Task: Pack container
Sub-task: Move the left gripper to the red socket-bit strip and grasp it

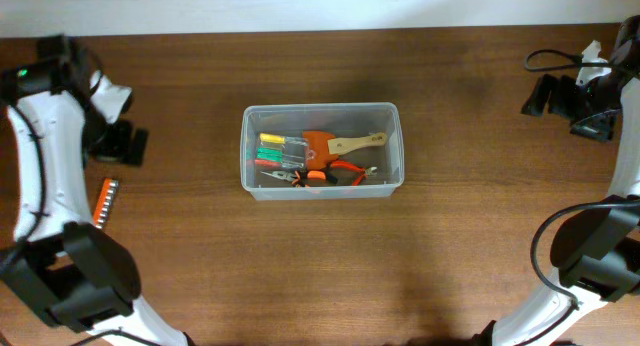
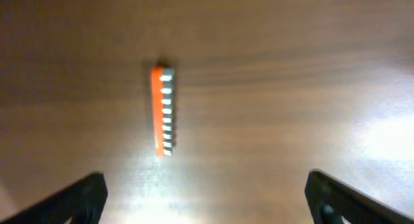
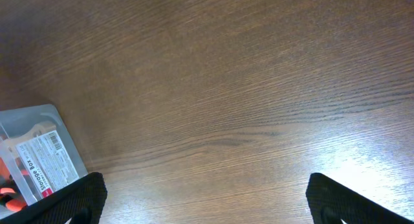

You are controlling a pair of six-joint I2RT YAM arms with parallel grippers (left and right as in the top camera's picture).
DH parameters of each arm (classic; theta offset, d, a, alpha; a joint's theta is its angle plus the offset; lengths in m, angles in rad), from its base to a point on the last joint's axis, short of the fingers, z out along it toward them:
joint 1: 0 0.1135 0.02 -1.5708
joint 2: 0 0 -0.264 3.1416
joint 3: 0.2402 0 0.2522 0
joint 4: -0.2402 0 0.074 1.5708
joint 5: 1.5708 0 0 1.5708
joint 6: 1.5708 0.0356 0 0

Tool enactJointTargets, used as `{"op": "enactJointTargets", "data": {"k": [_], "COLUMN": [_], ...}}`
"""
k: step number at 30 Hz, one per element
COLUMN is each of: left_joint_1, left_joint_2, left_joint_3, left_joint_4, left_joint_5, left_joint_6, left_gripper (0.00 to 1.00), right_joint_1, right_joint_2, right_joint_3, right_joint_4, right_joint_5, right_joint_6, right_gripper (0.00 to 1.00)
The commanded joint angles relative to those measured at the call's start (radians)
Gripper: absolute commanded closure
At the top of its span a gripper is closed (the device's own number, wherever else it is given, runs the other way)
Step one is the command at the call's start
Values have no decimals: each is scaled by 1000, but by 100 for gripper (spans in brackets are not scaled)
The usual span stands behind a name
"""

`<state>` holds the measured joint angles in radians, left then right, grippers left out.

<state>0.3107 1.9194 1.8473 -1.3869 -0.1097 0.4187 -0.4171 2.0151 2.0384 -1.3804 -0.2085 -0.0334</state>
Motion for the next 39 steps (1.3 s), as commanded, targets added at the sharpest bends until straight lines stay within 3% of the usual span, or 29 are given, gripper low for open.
{"op": "enactJointTargets", "data": {"k": [1,5,8,17,21,25,34,39], "left_joint_1": [109,169,184,184,184,184,183,173], "left_joint_2": [56,124,176,252,288,311,311,309], "left_joint_3": [-119,-228,-274,-275,-276,-276,-276,-266], "left_joint_4": [79,208,287,421,448,447,417,341], "left_joint_5": [17,16,16,20,42,62,62,70], "left_joint_6": [4,113,230,234,234,233,232,222], "left_gripper": [3,4,11,11,21,31,96,98], "right_joint_1": [5,5,5,5,5,4,5,5], "right_joint_2": [2,2,2,2,2,2,2,2], "right_joint_3": [-3,-3,-3,-3,-3,-3,-3,-3], "right_joint_4": [1,1,1,1,1,1,1,1], "right_joint_5": [-9,-9,-9,-9,-9,-9,-9,-9], "right_joint_6": [2,2,2,2,2,2,2,2], "right_gripper": [1,1,1,1,1,1,1,1]}}
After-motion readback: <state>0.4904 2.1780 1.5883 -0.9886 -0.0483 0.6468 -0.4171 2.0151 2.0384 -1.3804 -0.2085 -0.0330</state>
